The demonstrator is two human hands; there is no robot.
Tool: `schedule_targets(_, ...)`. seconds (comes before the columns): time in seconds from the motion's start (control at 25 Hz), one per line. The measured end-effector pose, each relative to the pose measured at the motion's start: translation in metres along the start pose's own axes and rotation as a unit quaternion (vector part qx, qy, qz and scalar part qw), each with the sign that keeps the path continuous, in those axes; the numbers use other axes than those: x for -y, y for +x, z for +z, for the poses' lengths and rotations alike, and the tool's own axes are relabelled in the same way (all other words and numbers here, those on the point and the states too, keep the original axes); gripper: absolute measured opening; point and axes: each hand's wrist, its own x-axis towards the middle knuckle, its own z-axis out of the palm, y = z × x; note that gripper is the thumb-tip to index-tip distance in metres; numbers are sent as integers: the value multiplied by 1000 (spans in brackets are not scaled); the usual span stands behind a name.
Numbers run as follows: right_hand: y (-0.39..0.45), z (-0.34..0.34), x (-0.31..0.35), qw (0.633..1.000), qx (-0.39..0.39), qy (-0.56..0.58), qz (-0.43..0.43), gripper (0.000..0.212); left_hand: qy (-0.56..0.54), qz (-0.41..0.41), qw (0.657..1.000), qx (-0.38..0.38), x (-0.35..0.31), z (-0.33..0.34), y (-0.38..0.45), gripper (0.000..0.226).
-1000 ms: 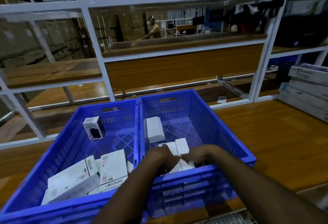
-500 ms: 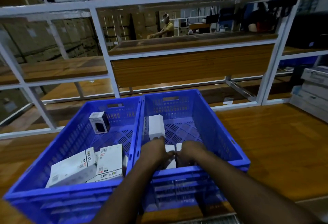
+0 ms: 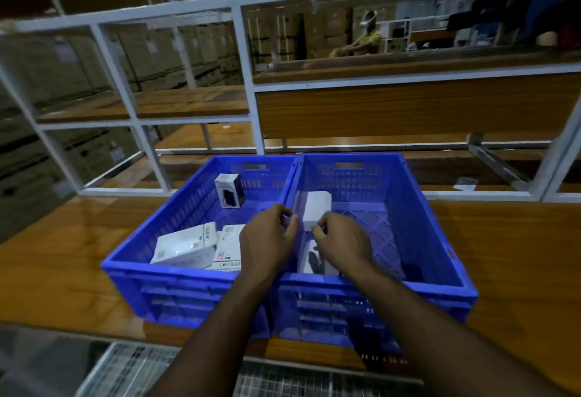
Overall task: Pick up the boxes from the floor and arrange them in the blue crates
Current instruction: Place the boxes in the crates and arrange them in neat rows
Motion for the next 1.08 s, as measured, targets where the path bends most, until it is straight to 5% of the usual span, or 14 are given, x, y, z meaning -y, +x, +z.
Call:
schedule_targets(0.56,-69,59,138,965,-58,82,-244,19,47,-141,978,-146,108,-103,-76,27)
schedule_targets(0.84,-178,112,223,943,96,101,-303,23,78,-247,955,-147,179,-184,-199,28)
schedule_targets(1.08,-330,158,279,905,237,87,-341,31,99,-389,902,-160,223,-253,-359,20)
